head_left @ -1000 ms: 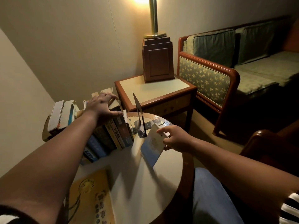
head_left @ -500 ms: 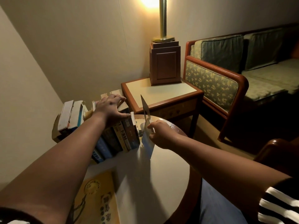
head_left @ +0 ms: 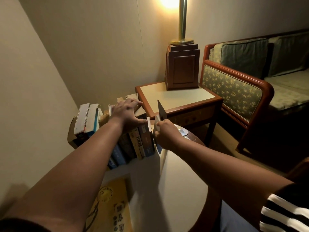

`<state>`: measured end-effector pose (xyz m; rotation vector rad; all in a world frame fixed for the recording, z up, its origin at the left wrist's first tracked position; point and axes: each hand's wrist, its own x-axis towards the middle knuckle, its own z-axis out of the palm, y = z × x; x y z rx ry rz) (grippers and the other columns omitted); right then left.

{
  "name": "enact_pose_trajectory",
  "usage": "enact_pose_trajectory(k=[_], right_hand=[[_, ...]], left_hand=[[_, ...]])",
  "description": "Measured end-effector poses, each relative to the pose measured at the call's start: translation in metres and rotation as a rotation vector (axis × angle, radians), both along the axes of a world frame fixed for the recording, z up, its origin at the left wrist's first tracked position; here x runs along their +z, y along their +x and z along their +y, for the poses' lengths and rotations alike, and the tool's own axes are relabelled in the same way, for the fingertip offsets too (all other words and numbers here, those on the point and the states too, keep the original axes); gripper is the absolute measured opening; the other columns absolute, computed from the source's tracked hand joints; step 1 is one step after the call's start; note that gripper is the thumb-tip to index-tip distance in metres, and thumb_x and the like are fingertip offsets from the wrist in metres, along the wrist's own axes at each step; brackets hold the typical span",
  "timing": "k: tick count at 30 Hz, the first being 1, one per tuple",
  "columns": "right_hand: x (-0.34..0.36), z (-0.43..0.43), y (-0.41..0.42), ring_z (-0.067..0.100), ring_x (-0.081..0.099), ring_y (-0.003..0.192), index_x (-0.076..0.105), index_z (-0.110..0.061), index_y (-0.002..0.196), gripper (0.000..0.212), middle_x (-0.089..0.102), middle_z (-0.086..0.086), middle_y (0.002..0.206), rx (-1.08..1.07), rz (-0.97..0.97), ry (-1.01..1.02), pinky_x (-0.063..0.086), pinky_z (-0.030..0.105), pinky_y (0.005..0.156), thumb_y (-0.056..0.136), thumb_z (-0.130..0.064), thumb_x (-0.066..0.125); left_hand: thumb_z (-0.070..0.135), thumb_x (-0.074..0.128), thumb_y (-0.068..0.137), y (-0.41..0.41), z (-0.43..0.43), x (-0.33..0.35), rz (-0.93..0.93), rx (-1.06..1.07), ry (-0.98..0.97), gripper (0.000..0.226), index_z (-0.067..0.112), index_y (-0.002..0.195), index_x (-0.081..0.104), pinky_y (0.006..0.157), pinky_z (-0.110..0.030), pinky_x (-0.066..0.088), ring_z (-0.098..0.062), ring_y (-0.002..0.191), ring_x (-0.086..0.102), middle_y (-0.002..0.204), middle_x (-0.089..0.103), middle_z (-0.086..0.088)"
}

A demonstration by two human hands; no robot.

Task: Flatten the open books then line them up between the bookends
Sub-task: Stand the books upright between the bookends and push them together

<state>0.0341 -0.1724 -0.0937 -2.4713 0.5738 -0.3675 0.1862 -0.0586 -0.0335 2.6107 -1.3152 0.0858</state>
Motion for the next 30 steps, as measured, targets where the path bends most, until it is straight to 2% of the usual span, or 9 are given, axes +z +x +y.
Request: enact_pose_trajectory(k=[4, 6, 8, 11, 14, 16, 20, 26, 30], right_hand=[[0.003, 0.000, 0.021, 0.027, 0.058, 0.091, 0.061, -0.008, 0.094, 0.026, 0.061, 0.011, 0.097, 0.000, -0.064, 0.255, 0.047, 0.033, 0.072, 0.102, -0.020, 0.039], [-0.005, 0.000, 0.024, 0.025, 0.061, 0.103, 0.060, -0.012, 0.117, 0.034, 0.064, 0.009, 0.110, 0.011, -0.111, 0.431, 0.054, 0.042, 0.084, 0.106, -0.033, 0.035], [-0.018, 0.004, 0.019, 0.016, 0.050, 0.124, 0.045, -0.024, 0.143, 0.042, 0.055, 0.000, 0.135, 0.062, -0.169, 0.577, 0.050, 0.037, 0.092, 0.107, -0.041, 0.030], [-0.036, 0.009, 0.012, 0.018, 0.043, 0.132, 0.036, -0.027, 0.149, 0.047, 0.048, 0.000, 0.141, 0.088, -0.210, 0.808, 0.043, 0.019, 0.080, 0.107, -0.044, 0.022], [-0.046, 0.008, 0.011, 0.029, 0.037, 0.141, 0.035, -0.024, 0.150, 0.053, 0.043, 0.008, 0.151, 0.003, -0.177, 1.026, 0.038, 0.024, 0.086, 0.106, -0.048, 0.020], [-0.057, 0.002, 0.014, 0.029, 0.033, 0.144, 0.033, -0.024, 0.151, 0.053, 0.039, 0.007, 0.154, 0.010, -0.165, 1.041, 0.034, 0.029, 0.088, 0.106, -0.046, 0.017], [-0.068, -0.002, 0.021, 0.011, 0.047, 0.120, 0.037, -0.022, 0.146, 0.056, 0.048, -0.007, 0.128, 0.084, -0.184, 1.014, 0.046, 0.004, 0.066, 0.102, -0.052, 0.018], [-0.095, -0.010, 0.040, 0.020, 0.060, 0.116, 0.046, -0.023, 0.132, 0.065, 0.059, 0.004, 0.130, 0.081, -0.204, 0.860, 0.052, 0.029, 0.081, 0.092, -0.073, 0.030], [-0.103, -0.011, 0.034, 0.014, 0.067, 0.103, 0.051, -0.009, 0.125, 0.078, 0.066, 0.008, 0.117, 0.090, -0.247, 0.982, 0.056, 0.021, 0.072, 0.086, -0.075, 0.039]], left_hand=[[0.079, 0.050, 0.058, -0.001, 0.000, 0.000, -0.007, 0.006, 0.003, 0.096, 0.034, 0.142, 0.044, 0.109, -0.051, 0.032, -0.031, 0.137, 0.037, 0.153, 0.038, -0.001], [0.079, 0.048, 0.058, -0.001, 0.000, 0.000, -0.008, 0.005, 0.001, 0.096, 0.034, 0.142, 0.044, 0.110, -0.051, 0.031, -0.031, 0.138, 0.036, 0.153, 0.037, 0.000], [0.078, 0.049, 0.059, -0.001, 0.000, 0.000, -0.012, 0.000, -0.003, 0.094, 0.034, 0.142, 0.044, 0.110, -0.051, 0.030, -0.031, 0.139, 0.036, 0.154, 0.037, 0.000], [0.077, 0.050, 0.060, -0.001, 0.000, -0.001, -0.005, -0.009, -0.007, 0.093, 0.034, 0.142, 0.043, 0.112, -0.051, 0.028, -0.030, 0.140, 0.034, 0.155, 0.035, -0.001], [0.082, 0.049, 0.057, 0.001, 0.000, -0.002, 0.002, -0.023, -0.010, 0.098, 0.034, 0.142, 0.043, 0.112, -0.051, 0.027, -0.030, 0.140, 0.033, 0.154, 0.036, -0.001], [0.084, 0.047, 0.056, 0.003, 0.000, -0.003, -0.001, -0.028, -0.026, 0.099, 0.035, 0.141, 0.044, 0.112, -0.053, 0.029, -0.030, 0.139, 0.034, 0.154, 0.037, -0.001], [0.082, 0.046, 0.056, 0.005, 0.001, -0.005, 0.002, -0.045, -0.070, 0.098, 0.033, 0.140, 0.046, 0.109, -0.052, 0.031, -0.028, 0.138, 0.036, 0.152, 0.039, -0.001], [0.071, 0.060, 0.064, 0.007, 0.001, -0.009, -0.005, -0.064, -0.111, 0.085, 0.032, 0.139, 0.049, 0.106, -0.051, 0.035, -0.029, 0.136, 0.038, 0.151, 0.040, -0.002], [0.072, 0.060, 0.064, 0.009, 0.000, -0.010, 0.001, -0.064, -0.123, 0.085, 0.033, 0.138, 0.049, 0.104, -0.053, 0.038, -0.028, 0.136, 0.039, 0.151, 0.040, -0.001]])
